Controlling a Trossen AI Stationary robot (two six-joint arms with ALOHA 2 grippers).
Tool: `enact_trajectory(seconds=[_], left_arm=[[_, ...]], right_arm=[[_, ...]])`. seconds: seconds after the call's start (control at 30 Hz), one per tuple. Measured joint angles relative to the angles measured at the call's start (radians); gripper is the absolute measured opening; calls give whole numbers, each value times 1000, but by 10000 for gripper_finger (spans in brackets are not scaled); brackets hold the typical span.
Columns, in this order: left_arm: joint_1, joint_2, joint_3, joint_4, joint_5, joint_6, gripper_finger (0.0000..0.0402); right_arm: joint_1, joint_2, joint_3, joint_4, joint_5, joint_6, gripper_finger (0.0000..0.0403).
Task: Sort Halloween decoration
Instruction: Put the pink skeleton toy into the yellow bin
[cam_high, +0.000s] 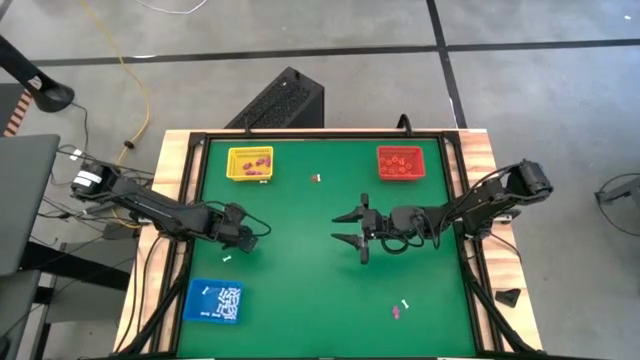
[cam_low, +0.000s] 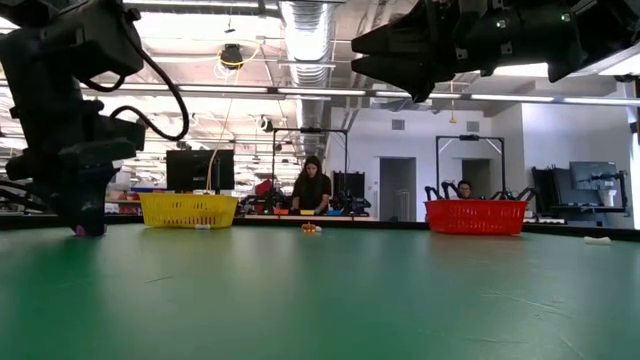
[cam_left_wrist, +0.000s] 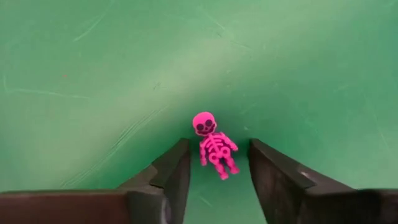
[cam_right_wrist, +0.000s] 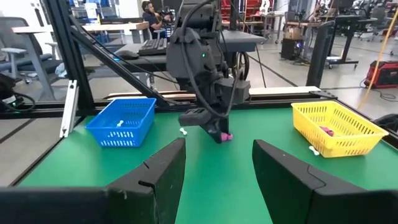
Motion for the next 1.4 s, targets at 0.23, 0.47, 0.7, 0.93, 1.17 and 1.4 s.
enact_trajectory(seconds=[0.23,0.47,0.7,0.93,1.17,1.4], left_arm=[[-5,49,9,5,-5,20,59],[2,55,79,-1,-62,130,14],[75,54,174,2,-168,311,28],[324,54,273,52,-168,635,22],[648,53,304,129,-3,848,22],[819,53,303,129,25,900,63]], right_arm=[[0,0,0,1,0,0,217],[-1,0,0,1,0,0,217],[0,0,0,1,0,0,217],[-1,0,18,-11,0,-2,217],[-1,0,57,-89,0,-4,217],[-1,0,108,-261,0,-3,217]])
